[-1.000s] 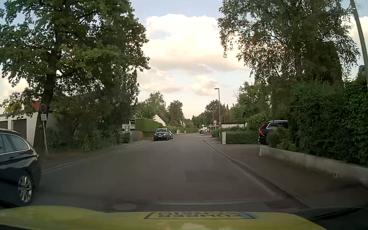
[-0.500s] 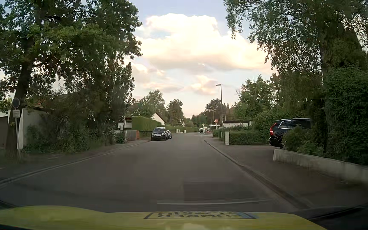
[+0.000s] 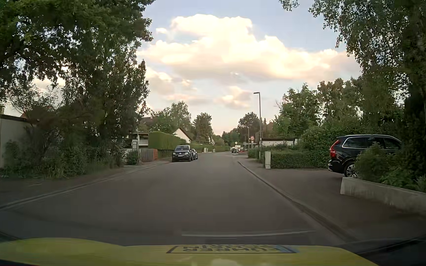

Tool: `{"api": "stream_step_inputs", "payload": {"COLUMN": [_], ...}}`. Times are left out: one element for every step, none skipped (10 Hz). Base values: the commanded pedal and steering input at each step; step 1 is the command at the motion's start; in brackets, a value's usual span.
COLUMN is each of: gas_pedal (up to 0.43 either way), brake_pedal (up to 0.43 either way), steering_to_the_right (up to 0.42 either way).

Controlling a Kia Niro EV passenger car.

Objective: Follow the waypoints while adhering to traffic rules and regulations

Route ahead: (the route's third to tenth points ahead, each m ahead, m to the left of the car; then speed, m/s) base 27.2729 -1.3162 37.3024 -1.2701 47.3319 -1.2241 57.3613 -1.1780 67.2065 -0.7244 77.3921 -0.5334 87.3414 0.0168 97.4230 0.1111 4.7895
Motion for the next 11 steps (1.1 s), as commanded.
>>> {"api": "stream_step_inputs", "payload": {"gas_pedal": [0.059, 0.059, 0.059, 0.059, 0.059, 0.059, 0.059, 0.059, 0.059, 0.059, 0.059], "brake_pedal": [0.0, 0.0, 0.0, 0.0, 0.0, 0.0, 0.0, 0.0, 0.0, 0.0, 0.0], "steering_to_the_right": [0.0, 0.0, 0.0, 0.0, 0.0, 0.0, 0.0, 0.0, 0.0, 0.0, 0.0]}}
